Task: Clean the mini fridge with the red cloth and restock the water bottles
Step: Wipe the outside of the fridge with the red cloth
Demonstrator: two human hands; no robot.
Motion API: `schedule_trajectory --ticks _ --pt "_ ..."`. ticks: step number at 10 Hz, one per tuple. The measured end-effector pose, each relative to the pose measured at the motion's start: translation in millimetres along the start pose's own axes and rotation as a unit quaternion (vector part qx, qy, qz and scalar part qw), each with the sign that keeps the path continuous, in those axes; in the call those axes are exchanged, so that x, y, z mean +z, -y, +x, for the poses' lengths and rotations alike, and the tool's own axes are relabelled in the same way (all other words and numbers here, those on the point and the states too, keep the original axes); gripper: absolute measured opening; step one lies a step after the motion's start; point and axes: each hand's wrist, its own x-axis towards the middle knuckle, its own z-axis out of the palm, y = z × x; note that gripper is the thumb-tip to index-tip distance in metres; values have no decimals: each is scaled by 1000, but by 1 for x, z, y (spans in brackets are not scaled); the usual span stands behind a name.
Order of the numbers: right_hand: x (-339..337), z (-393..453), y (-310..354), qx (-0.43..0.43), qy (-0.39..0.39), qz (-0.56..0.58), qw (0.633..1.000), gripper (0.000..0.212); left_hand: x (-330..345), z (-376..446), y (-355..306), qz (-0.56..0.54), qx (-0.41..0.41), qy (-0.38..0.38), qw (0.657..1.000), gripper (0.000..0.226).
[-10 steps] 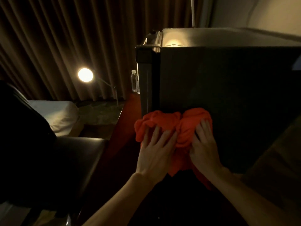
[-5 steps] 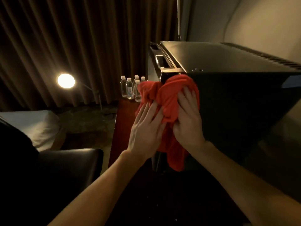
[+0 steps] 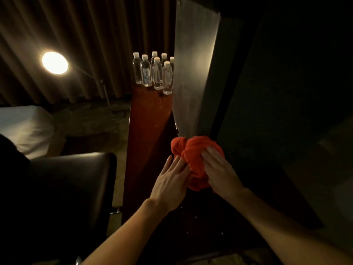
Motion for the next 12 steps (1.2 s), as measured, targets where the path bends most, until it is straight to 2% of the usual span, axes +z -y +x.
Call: schedule_trajectory --ticks 1,2,3,4,5,6,7,8,9,10,11,12 --pt "17 -16 2 -5 50 -20 999 85 29 -6 5 -5 -5 7 1000 57" --pt "35 -34 -3 18 105 9 994 83 49 -10 11 11 4 -2 1000 54" --pt "50 -52 -5 21 126 66 990 70 64 -19 14 13 -7 21 1000 53" --pt "53 -58 -2 14 124 77 989 53 75 -23 16 -2 -18 45 999 49" --pt "41 -56 3 12 122 62 990 49 65 -25 21 11 -18 70 997 55" --pt "23 -50 0 35 91 53 994 57 34 -21 6 15 -15 24 999 60" --pt "-3 -32 -6 93 83 70 990 70 4 -6 -13 13 -27 -40 999 57" --pt "-16 -24 -7 186 52 61 979 71 -16 8 -33 30 -14 -84 996 65" --pt "-20 -25 -9 282 -37 122 951 50 -14 22 -58 34 -6 -116 993 70" --pt "-6 -35 -9 315 -21 160 935 38 7 37 -80 59 -17 -114 992 76" --pt "11 -48 -5 388 -46 202 898 31 27 43 -91 41 -53 -12 998 74" --pt "11 -56 0 445 -57 257 856 40 37 42 -96 45 -19 4 999 66"
